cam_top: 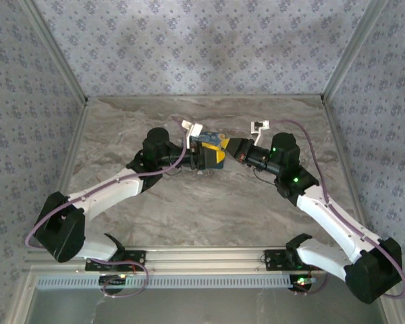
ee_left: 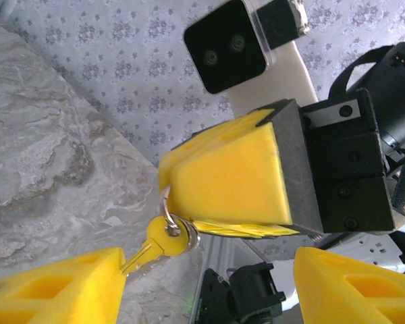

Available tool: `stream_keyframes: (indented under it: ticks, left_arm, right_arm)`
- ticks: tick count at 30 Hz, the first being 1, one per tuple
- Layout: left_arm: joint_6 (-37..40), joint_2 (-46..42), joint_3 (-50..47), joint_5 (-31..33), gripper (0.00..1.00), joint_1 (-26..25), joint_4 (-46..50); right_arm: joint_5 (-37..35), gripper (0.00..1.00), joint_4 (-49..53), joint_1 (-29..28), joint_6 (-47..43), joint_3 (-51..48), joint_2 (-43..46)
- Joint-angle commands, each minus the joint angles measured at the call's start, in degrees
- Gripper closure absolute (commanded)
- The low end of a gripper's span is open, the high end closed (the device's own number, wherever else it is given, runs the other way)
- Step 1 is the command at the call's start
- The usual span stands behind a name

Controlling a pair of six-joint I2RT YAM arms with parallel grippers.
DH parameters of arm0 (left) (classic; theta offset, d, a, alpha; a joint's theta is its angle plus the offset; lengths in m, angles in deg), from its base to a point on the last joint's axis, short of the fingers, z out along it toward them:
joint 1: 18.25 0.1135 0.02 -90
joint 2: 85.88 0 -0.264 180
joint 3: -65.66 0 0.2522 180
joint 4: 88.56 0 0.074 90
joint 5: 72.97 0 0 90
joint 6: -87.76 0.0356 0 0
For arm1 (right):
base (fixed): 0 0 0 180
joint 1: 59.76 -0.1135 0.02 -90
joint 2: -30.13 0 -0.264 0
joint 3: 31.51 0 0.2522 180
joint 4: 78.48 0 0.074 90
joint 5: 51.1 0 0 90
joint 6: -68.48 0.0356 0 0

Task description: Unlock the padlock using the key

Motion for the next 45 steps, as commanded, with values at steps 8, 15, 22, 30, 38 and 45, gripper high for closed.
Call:
stream_keyframes:
  ticks: [8,15,22,30,38,45]
  left_arm:
    - [2.2,-0.8,2.1,-0.1,0.56,-0.9,0.8]
    - [3.6,-1.9,1.3,0.8,0.72,-0.7,3.0]
    - [4.9,-2.0,1.7,1.2,0.87,-0.7,5.3]
    - [7.4,-2.9,2.1,1.5,0.94,-0.1,10.2]
    - [7.8,-3.6,1.9,2.5,0.68,0.3,10.9]
    - [8.1,-3.9,1.9,1.7,0.50,0.4,8.5]
  right_arm:
    - [1.0,1.00,-2.3,1.0,1.4,-1.1,0.7]
    - [1.4,1.00,-2.0,1.7,1.4,-1.4,1.2]
    - [2.5,1.00,-1.9,1.9,1.0,-1.2,1.2]
    - [5.6,1.00,0.2,2.5,-1.1,0.0,0.9]
    - [7.5,1.00,1.9,2.5,-2.1,1.0,0.6]
    - [8.2,1.00,0.8,2.5,-1.0,1.0,0.3]
